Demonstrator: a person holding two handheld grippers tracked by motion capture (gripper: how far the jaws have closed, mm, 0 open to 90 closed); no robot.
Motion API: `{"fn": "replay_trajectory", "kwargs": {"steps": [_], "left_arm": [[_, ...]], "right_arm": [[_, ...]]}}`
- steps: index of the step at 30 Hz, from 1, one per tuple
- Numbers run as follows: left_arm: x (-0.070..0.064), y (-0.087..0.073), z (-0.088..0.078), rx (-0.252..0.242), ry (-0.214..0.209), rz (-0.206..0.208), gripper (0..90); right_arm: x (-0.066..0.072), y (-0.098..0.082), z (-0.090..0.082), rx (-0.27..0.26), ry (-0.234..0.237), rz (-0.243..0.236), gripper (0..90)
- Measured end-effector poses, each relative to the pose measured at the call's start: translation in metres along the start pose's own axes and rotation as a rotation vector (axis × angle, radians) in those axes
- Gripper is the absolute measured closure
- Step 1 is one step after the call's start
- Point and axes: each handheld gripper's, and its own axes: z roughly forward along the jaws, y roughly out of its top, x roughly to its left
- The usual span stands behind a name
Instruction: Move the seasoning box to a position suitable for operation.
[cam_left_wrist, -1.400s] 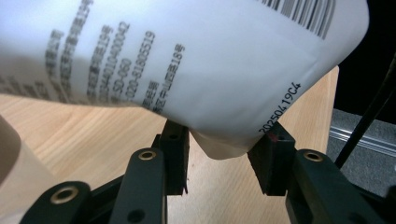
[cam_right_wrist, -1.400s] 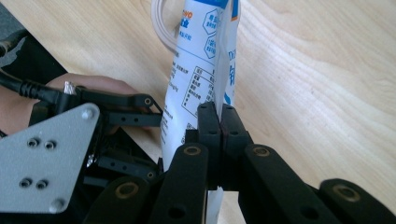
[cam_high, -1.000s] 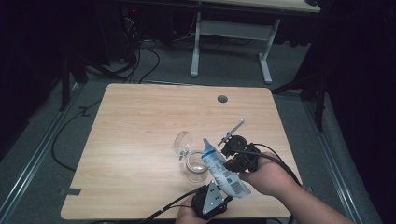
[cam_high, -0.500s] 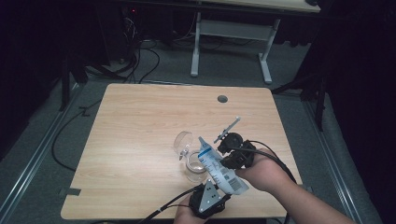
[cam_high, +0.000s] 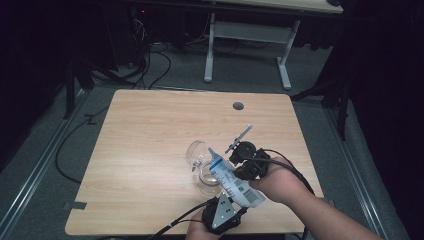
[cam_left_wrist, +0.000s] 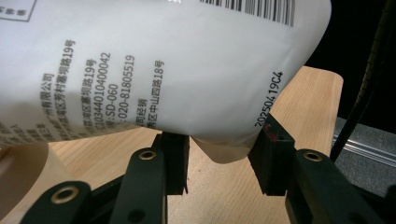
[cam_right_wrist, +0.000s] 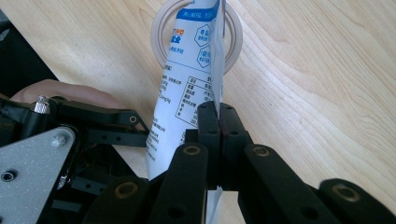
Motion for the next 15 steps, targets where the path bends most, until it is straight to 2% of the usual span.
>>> {"fn": "replay_trajectory", "kwargs": {"steps": [15], "left_arm": [[0.0044, 0.0035, 0.0023, -0.011, -0.011, -0.024, 61.8]], "right_arm": [[0.0025, 0.0069, -0.0005, -0.012, 0.016, 0.009, 90.0]]}}
